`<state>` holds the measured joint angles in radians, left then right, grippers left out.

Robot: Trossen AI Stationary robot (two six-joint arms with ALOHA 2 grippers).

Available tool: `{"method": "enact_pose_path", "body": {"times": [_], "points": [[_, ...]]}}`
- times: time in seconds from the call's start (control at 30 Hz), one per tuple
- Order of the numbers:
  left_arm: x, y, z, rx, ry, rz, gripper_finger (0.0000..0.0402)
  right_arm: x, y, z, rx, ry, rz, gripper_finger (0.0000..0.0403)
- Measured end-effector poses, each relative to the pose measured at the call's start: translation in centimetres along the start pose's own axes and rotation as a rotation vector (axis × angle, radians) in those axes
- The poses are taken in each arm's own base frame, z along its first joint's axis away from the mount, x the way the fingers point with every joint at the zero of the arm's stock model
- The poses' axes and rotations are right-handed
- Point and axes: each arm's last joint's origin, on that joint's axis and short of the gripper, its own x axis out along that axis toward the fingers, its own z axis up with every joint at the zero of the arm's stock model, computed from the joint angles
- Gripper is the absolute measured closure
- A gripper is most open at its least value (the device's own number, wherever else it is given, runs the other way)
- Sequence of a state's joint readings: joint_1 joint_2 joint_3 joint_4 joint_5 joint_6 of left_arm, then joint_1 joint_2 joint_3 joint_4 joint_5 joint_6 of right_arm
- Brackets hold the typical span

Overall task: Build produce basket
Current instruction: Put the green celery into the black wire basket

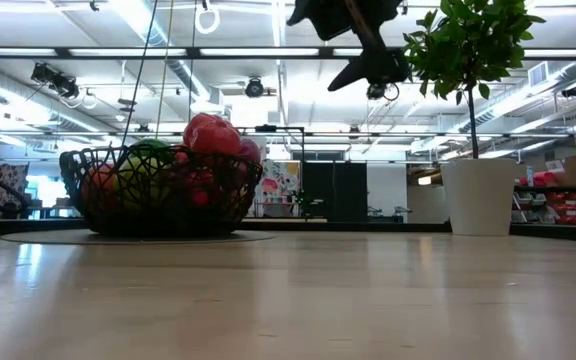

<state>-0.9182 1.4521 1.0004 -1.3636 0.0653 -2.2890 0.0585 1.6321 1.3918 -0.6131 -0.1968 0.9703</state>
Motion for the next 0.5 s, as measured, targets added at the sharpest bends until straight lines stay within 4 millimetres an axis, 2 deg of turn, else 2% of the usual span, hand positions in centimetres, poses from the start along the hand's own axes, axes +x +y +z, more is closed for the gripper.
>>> {"method": "enact_pose_path", "body": {"times": [0.23, 0.5], "points": [[-0.9, 2.8, 0.9, 0.046, -0.022, 0.007, 0.0059, 0.3, 1.0, -1.4, 0.041, -0.032, -0.012, 0.0030], [0.8, 2.8, 1.2, 0.045, 0.059, -0.078, 0.0059, 0.6, 2.0, -2.9, 0.045, -0.017, -0.009, 0.0030]]}}
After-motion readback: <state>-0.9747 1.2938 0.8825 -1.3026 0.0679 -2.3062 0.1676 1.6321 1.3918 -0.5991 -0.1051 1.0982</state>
